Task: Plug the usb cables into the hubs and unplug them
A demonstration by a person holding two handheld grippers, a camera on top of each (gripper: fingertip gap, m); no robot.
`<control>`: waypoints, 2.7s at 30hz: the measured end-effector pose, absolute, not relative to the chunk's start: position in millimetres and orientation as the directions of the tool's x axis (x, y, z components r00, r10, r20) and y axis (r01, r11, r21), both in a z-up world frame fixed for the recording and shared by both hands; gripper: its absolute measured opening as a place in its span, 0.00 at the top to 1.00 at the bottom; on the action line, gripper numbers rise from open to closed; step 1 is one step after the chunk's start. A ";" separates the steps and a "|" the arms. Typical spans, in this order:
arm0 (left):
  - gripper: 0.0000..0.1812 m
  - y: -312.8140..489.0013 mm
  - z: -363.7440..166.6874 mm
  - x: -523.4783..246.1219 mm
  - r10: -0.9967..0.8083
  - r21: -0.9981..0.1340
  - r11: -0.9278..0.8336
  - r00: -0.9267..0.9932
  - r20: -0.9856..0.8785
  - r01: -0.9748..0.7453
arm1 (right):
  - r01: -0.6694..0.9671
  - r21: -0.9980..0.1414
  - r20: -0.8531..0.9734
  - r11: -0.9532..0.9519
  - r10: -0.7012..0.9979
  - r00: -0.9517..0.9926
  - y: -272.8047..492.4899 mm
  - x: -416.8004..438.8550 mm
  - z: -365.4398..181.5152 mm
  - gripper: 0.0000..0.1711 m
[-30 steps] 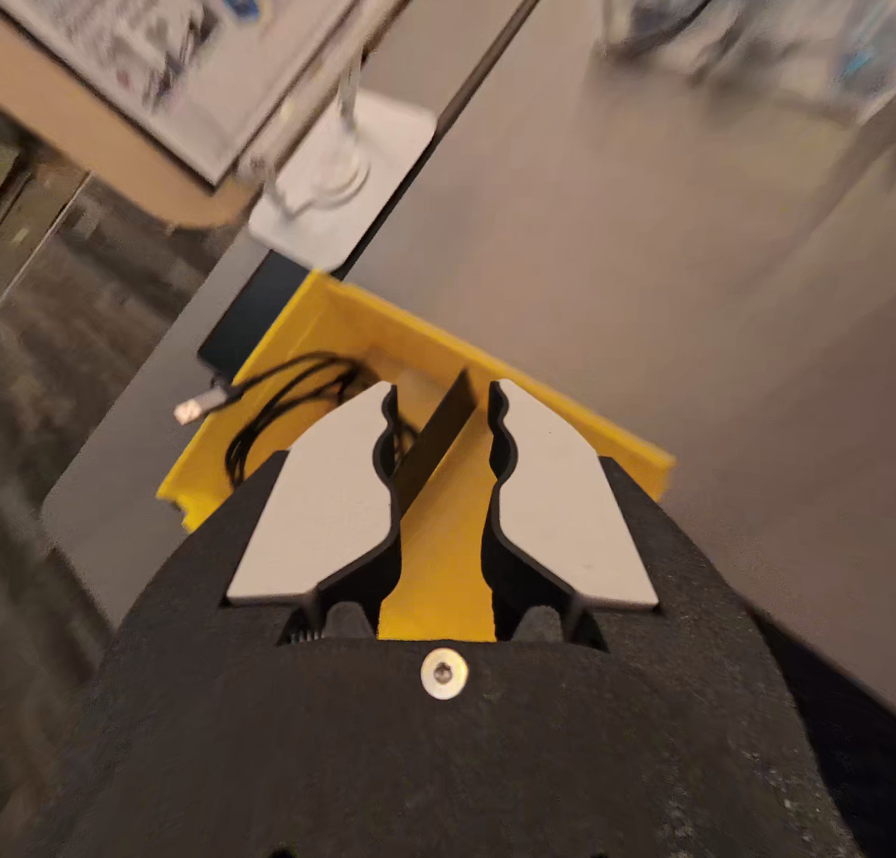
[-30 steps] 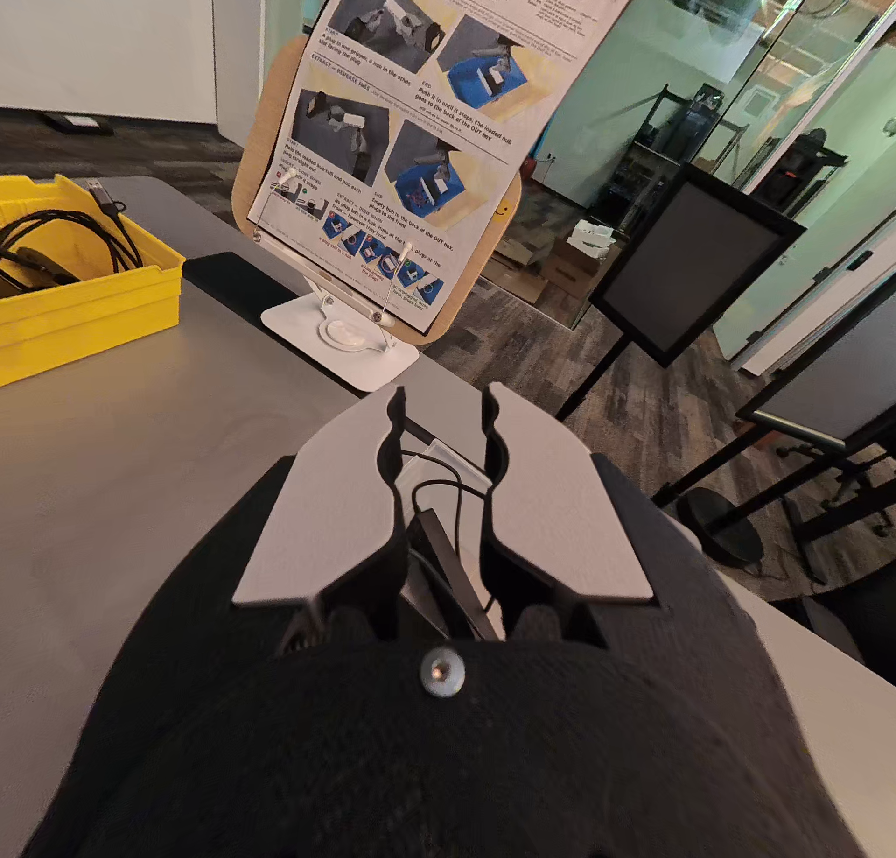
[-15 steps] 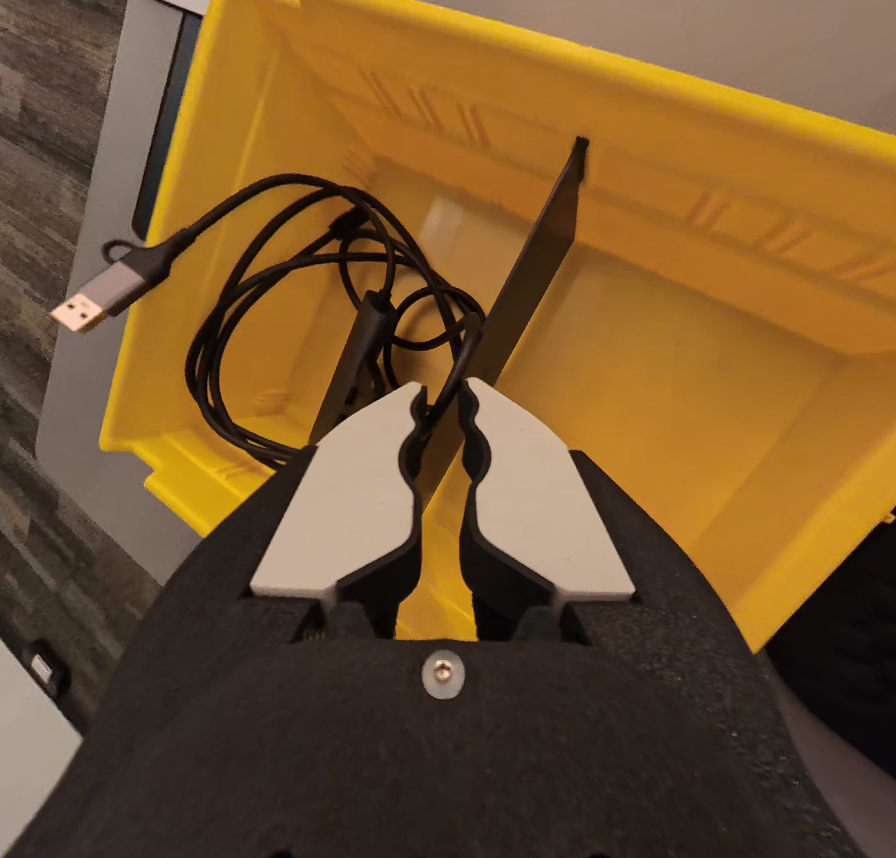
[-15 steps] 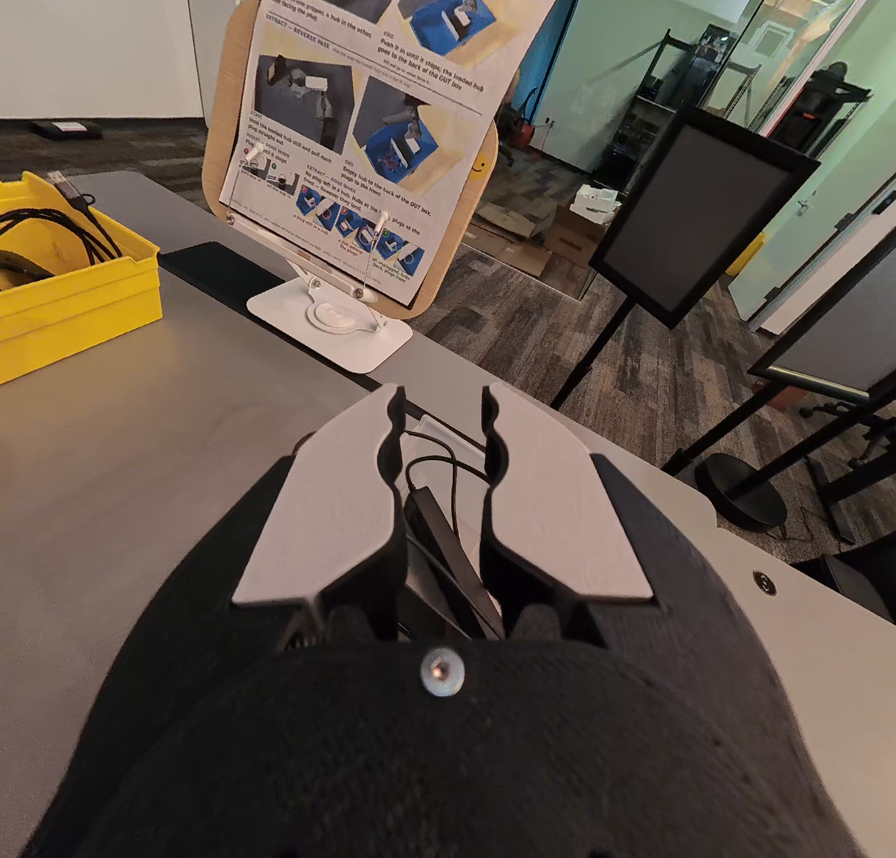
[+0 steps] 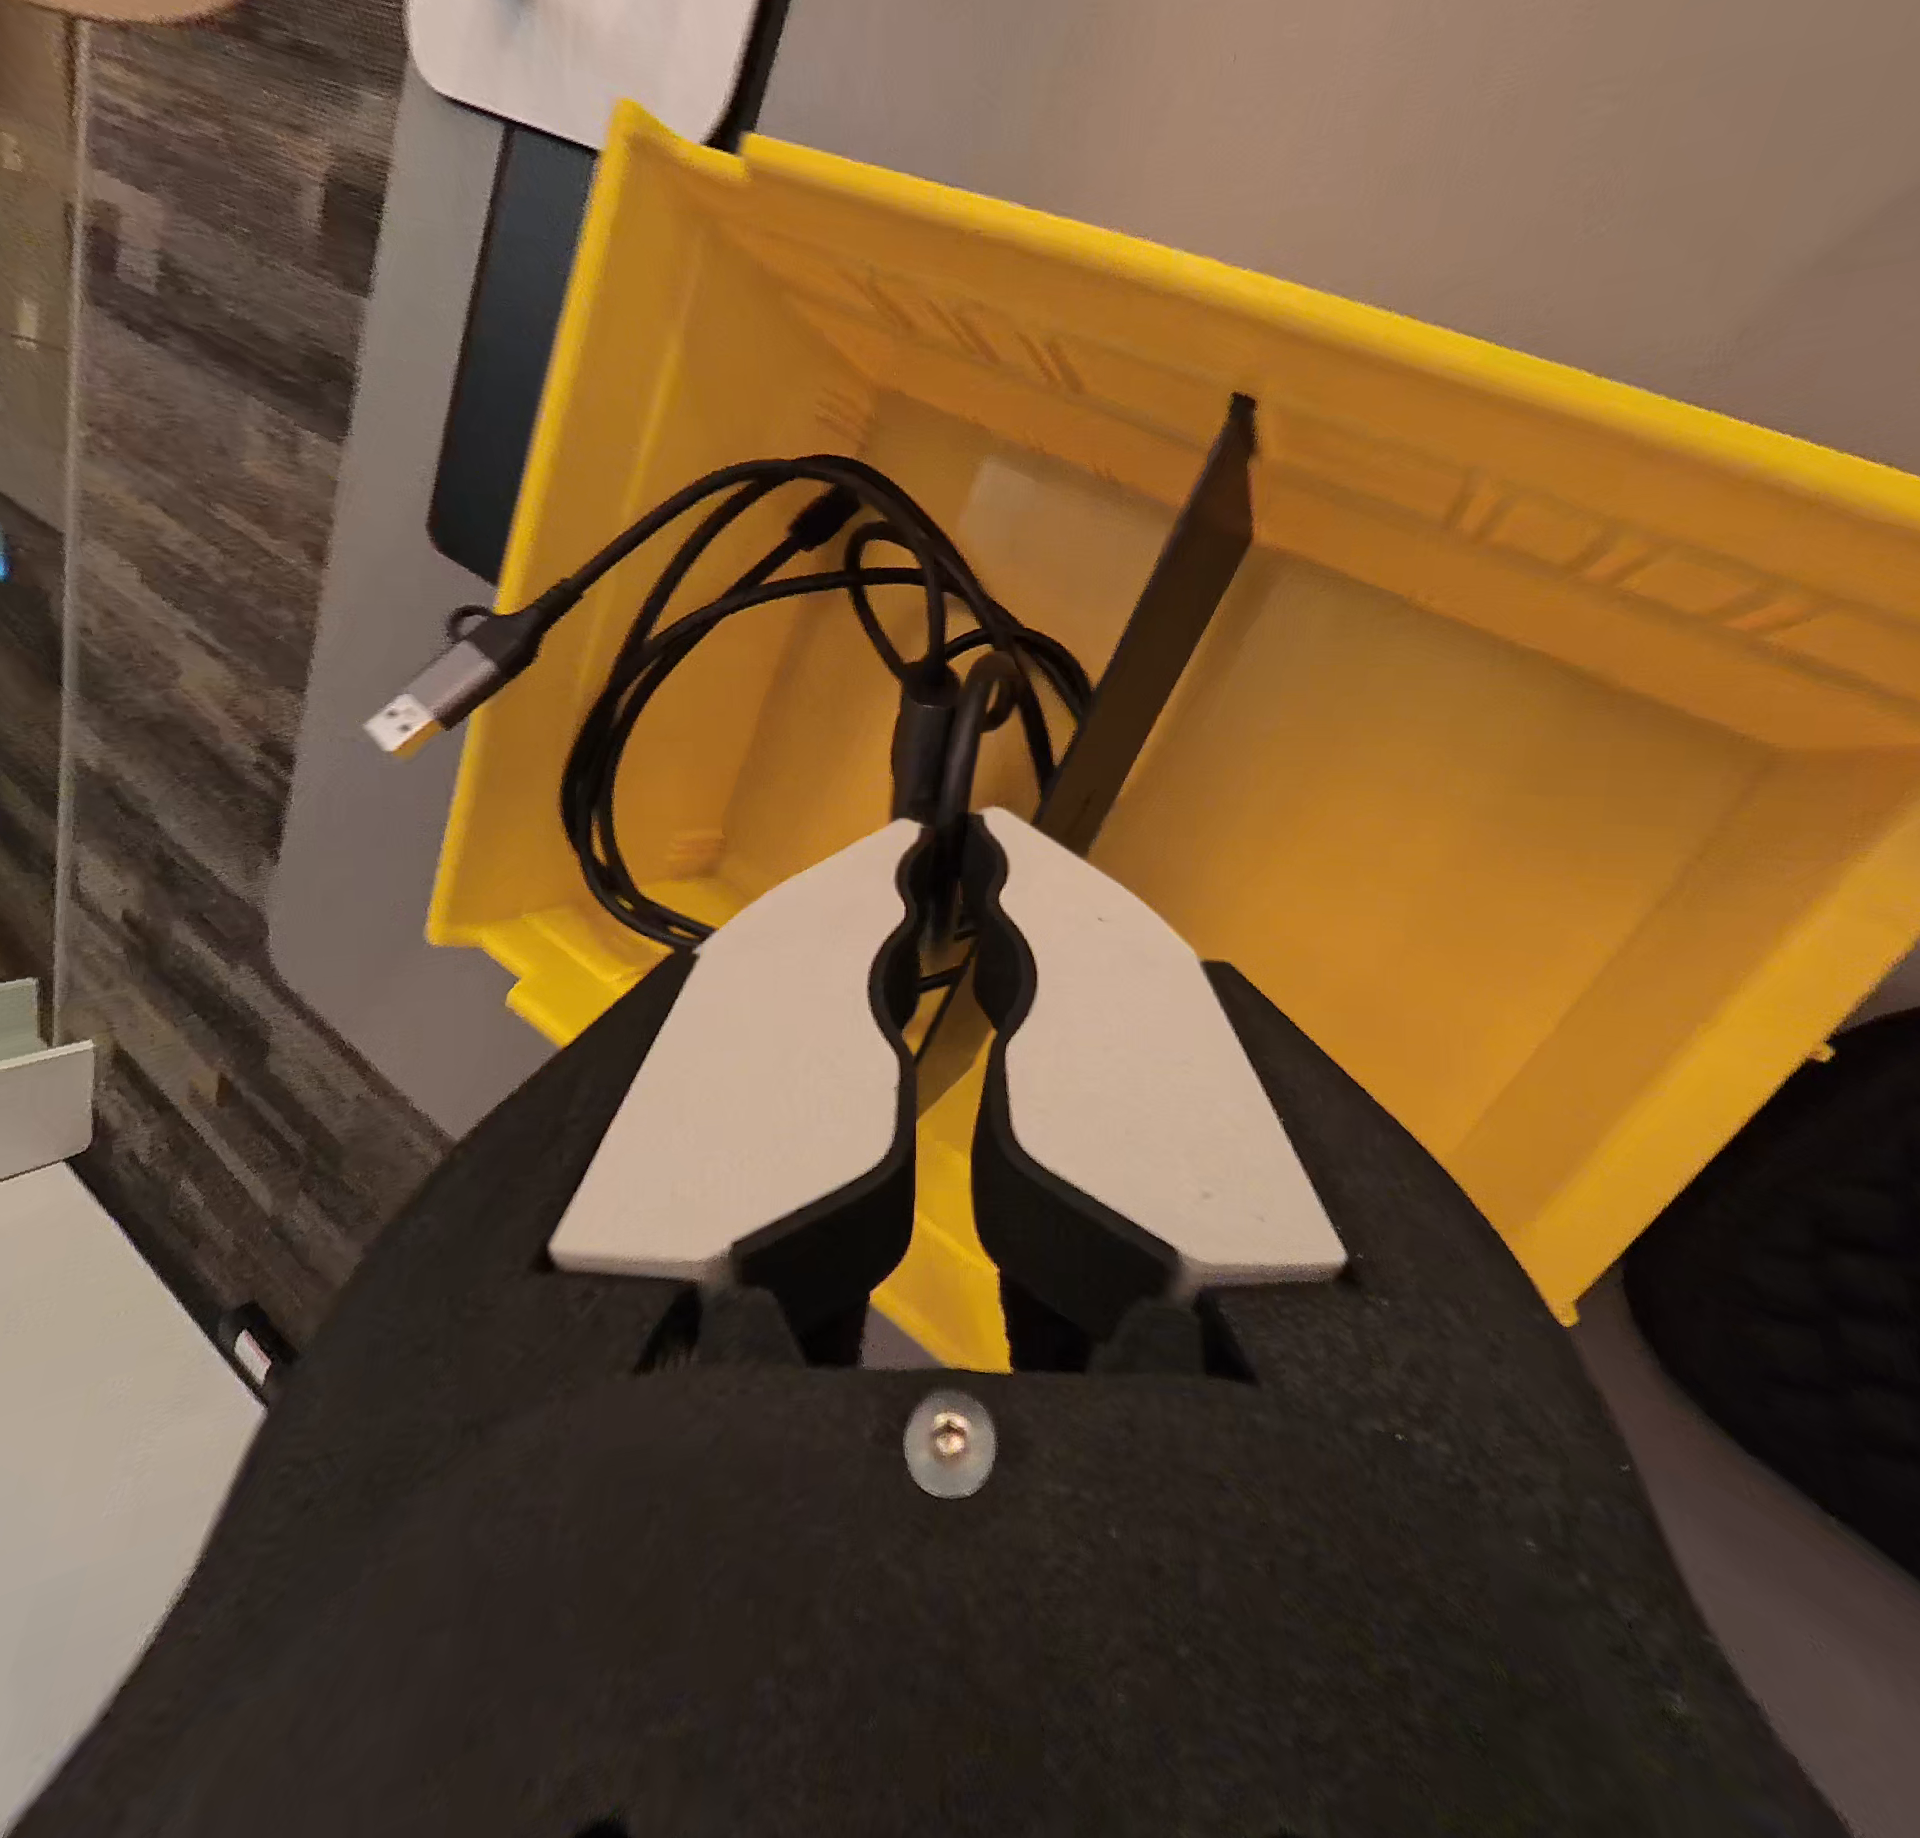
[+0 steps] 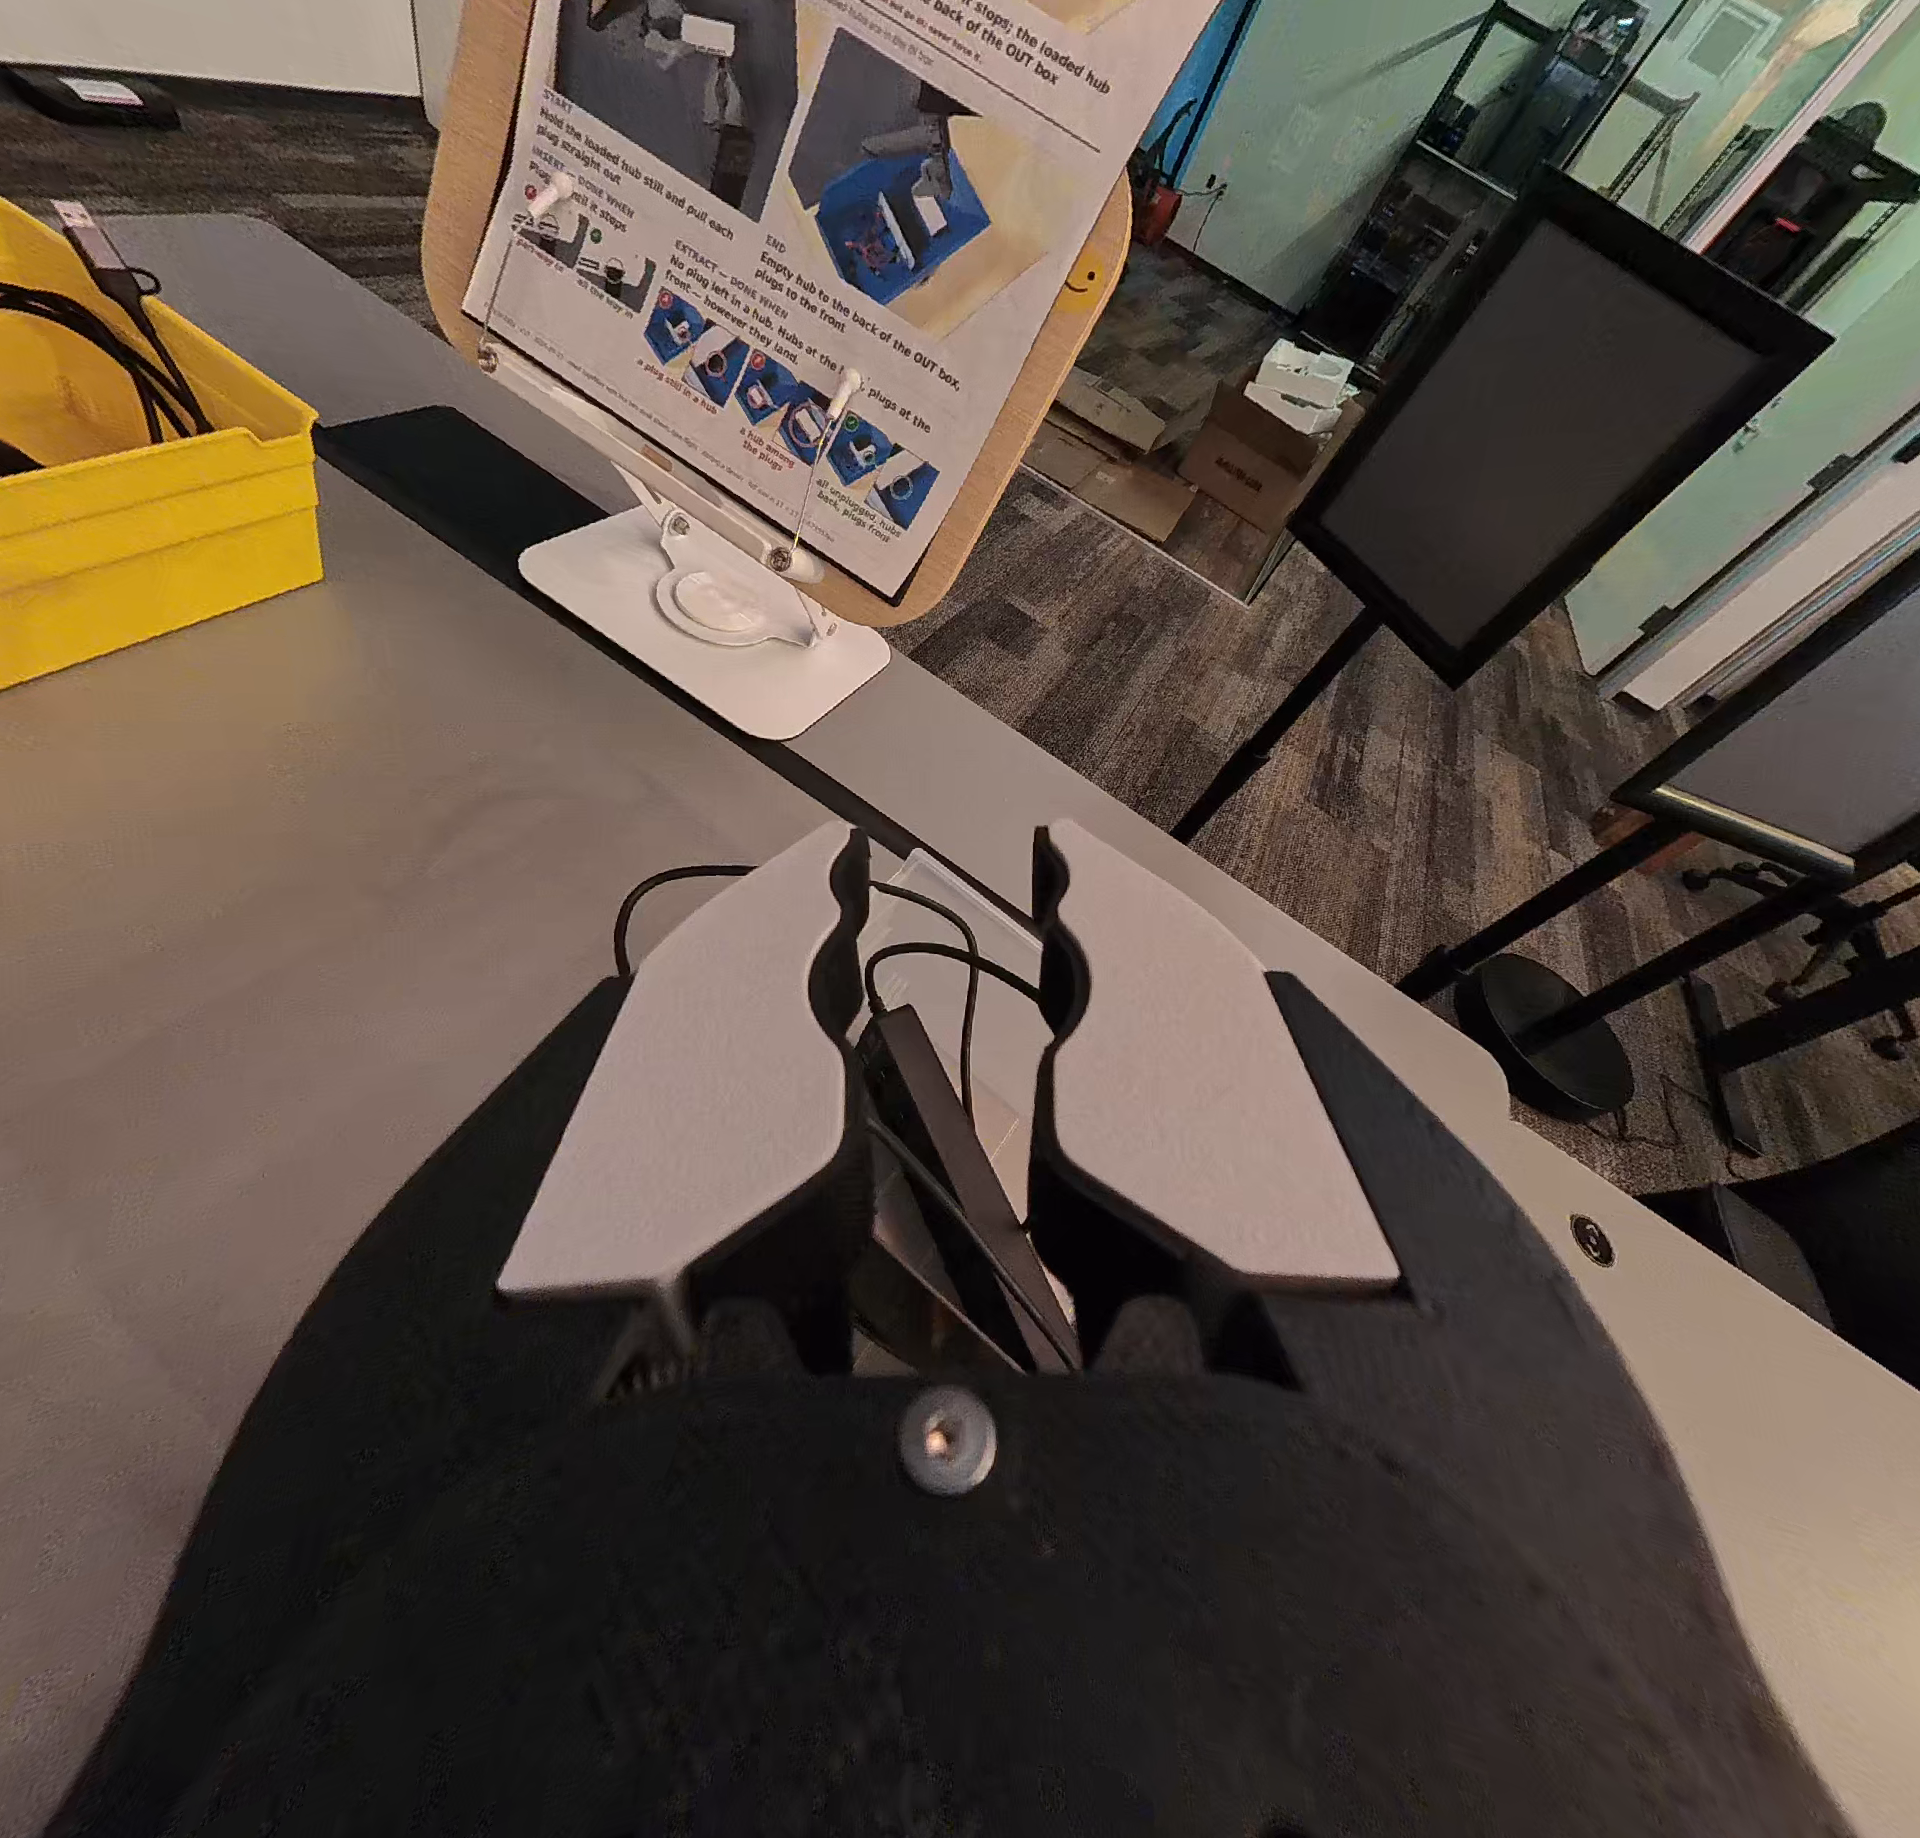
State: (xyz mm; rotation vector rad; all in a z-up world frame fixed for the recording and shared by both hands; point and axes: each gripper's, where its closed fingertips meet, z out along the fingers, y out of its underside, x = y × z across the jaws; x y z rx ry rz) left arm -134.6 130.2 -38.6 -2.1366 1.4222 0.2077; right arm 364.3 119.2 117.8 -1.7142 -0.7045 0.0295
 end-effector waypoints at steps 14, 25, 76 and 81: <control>0.98 140.9 17.3 -134.6 -0.709 -0.438 -0.275 0.489 -0.509 -0.856 | 0.439 -0.891 0.334 -0.116 0.487 0.807 122.2 365.5 109.6 0.82; 0.98 132.2 99.1 -98.1 -0.689 -0.405 -0.196 0.419 -0.591 -0.893 | 0.358 -0.933 0.155 -0.035 0.858 0.489 102.9 234.4 91.4 0.82; 0.97 107.2 161.6 -43.2 -0.684 -0.664 -0.336 0.658 -0.315 -0.668 | -0.063 -0.766 -0.637 -0.640 0.741 0.211 107.5 -78.5 67.3 0.78; 0.79 91.5 198.0 -48.8 -0.699 -0.877 -0.266 0.706 -0.109 -0.399 | 0.123 -0.870 -0.418 -0.476 0.848 0.326 118.3 -39.2 96.2 0.79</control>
